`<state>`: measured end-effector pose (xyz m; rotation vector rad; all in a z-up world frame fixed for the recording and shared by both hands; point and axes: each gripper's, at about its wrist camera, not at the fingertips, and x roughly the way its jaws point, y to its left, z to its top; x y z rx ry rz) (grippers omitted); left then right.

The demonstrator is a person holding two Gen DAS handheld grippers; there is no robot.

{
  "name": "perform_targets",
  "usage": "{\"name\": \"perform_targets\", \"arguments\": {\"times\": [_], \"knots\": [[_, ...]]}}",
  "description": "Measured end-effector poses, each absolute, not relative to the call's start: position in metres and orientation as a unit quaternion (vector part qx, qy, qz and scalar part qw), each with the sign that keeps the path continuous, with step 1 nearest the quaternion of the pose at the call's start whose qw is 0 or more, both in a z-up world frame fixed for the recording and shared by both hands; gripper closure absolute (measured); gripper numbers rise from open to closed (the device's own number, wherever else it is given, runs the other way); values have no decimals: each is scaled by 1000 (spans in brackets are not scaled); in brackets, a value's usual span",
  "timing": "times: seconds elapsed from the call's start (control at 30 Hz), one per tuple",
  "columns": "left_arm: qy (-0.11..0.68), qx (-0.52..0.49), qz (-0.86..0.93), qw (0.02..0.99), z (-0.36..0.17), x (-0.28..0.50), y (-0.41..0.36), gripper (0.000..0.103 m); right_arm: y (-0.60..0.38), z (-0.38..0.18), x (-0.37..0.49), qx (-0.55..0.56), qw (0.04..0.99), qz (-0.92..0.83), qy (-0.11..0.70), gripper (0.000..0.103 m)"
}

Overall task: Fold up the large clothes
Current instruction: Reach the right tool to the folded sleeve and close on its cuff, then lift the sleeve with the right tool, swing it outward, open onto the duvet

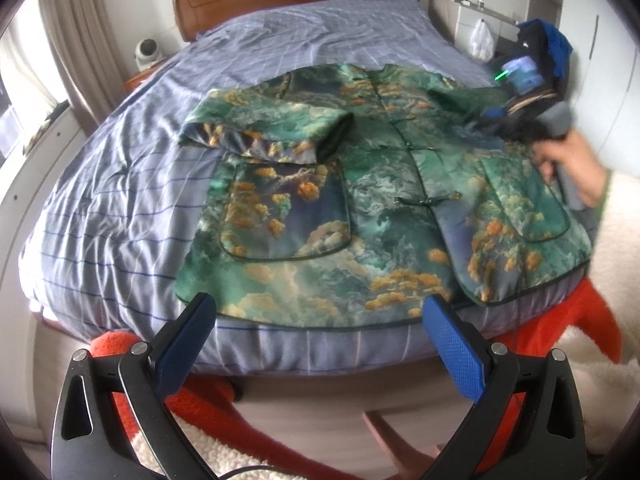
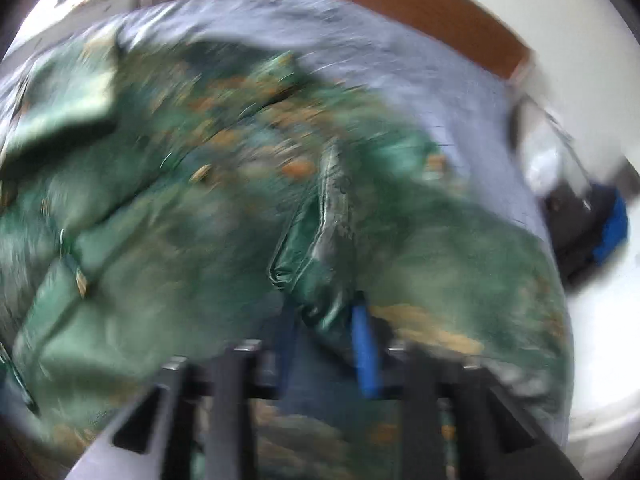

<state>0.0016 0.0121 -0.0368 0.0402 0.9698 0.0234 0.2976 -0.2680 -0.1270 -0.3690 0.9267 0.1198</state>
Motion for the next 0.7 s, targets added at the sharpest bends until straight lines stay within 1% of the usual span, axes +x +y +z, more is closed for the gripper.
{"name": "perform_targets", "arguments": {"times": [0.03,0.13,0.2,0.3,0.37,0.47,0.5,0.57,0.6,0.7], "knots": [[469,17,11,883,-38,3,13,0,-279,-116,294,-157,885,52,435,85],[479,11,7,878,-44,8,11,0,-344,-66,271,-75,916,0,394,86],[481,17,-1,876,-45,10,5,0,-406,-32,246,-12,929,-54,366,86],[479,29,-11,877,-44,11,-5,0,-478,-5,208,43,932,-133,336,88],[480,34,-17,877,-44,11,-11,0,-523,-1,180,61,923,-191,329,89],[483,44,-26,874,-43,12,-20,0,-580,-27,151,101,897,-251,349,94],[483,48,-28,874,-43,11,-23,0,-590,-37,143,110,890,-266,354,97],[480,54,-30,875,-41,10,-26,0,-615,-69,127,135,868,-302,370,99],[478,59,-29,876,-40,8,-27,0,-625,-86,121,146,857,-316,379,103],[480,62,-22,875,-39,8,-26,0,-646,-126,104,183,829,-342,403,103]]}}
